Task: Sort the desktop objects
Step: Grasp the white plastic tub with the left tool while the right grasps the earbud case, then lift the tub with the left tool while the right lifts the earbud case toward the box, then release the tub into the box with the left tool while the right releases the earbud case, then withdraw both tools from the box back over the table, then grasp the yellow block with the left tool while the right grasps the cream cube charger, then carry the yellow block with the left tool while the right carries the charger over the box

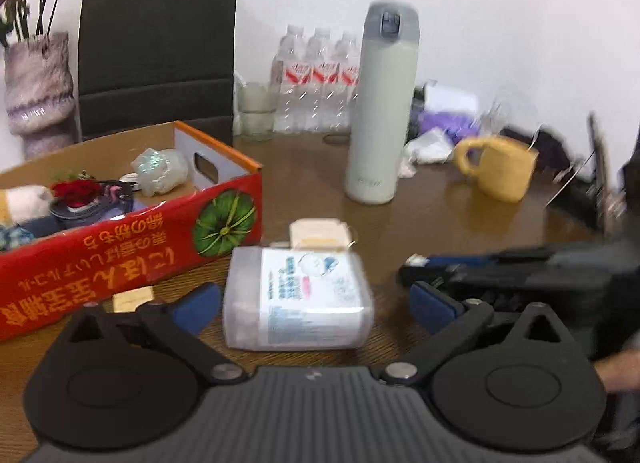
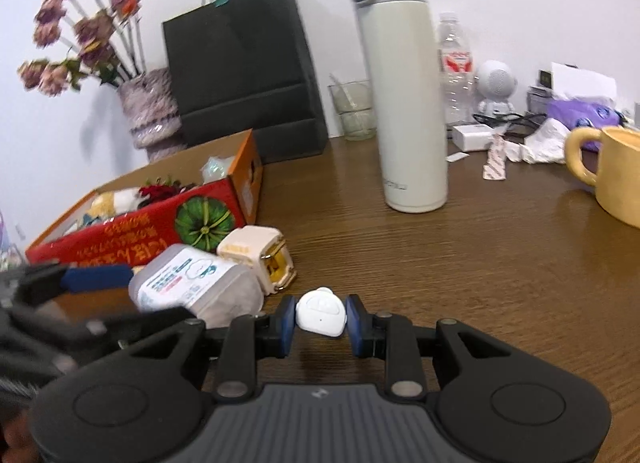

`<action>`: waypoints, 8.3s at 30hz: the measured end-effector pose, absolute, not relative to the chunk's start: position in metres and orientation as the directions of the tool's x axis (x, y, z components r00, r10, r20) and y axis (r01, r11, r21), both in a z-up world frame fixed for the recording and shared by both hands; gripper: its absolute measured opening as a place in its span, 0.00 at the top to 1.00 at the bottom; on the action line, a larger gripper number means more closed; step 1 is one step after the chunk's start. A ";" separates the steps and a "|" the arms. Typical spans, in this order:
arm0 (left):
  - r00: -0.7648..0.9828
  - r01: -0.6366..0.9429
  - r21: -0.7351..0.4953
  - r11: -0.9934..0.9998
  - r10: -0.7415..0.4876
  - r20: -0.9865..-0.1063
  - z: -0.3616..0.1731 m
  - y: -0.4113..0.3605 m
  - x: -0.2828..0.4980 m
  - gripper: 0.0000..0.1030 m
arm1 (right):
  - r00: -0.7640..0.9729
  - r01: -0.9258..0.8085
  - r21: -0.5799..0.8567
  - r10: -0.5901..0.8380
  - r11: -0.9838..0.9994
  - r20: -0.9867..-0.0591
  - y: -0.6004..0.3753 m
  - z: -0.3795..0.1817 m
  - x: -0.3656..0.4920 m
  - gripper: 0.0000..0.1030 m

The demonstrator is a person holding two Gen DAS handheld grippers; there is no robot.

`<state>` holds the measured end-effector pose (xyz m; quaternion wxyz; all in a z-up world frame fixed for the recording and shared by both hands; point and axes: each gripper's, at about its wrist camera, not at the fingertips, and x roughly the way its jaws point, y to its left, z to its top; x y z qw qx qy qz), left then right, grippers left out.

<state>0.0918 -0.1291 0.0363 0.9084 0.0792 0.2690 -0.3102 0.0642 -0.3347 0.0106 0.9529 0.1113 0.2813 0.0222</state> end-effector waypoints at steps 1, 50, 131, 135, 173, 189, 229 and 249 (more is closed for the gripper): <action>0.679 0.593 0.012 0.805 -0.492 -0.545 0.034 -0.135 0.094 0.04 | 0.841 0.023 0.227 0.103 0.974 -0.531 -0.335 0.011 0.064 0.75; 0.906 0.023 -0.125 0.992 -0.073 -0.416 0.095 0.027 -0.074 0.19 | 0.900 -0.311 0.053 0.312 0.949 -0.305 -0.206 0.079 -0.065 0.75; 0.869 0.071 -0.046 0.996 -0.084 -0.487 0.067 0.013 -0.060 0.00 | 0.843 -0.248 0.151 0.290 0.957 -0.452 -0.231 0.054 -0.035 0.10; 0.848 0.045 -0.088 0.995 -0.084 -0.523 0.056 0.012 -0.065 0.00 | 0.851 -0.217 0.101 0.239 0.971 -0.468 -0.237 0.040 -0.055 0.08; 0.760 0.290 0.026 0.957 -0.213 -0.613 0.013 -0.090 0.157 0.70 | 0.819 -0.015 0.048 0.040 0.999 -0.572 -0.257 0.004 0.135 0.54; 0.839 0.119 -0.084 0.989 -0.145 -0.525 0.050 -0.028 0.053 0.71 | 0.846 -0.170 0.073 0.183 0.983 -0.500 -0.233 0.021 0.092 0.59; 0.951 -0.003 -0.056 0.998 -0.014 -0.308 0.112 0.023 -0.058 0.71 | 0.914 -0.251 0.035 0.249 0.967 -0.320 -0.220 0.105 -0.031 0.59; 0.882 -0.014 -0.081 0.997 -0.026 -0.470 0.126 0.041 0.159 0.71 | 0.816 -0.293 0.067 0.286 0.954 -0.502 -0.203 0.143 0.186 0.59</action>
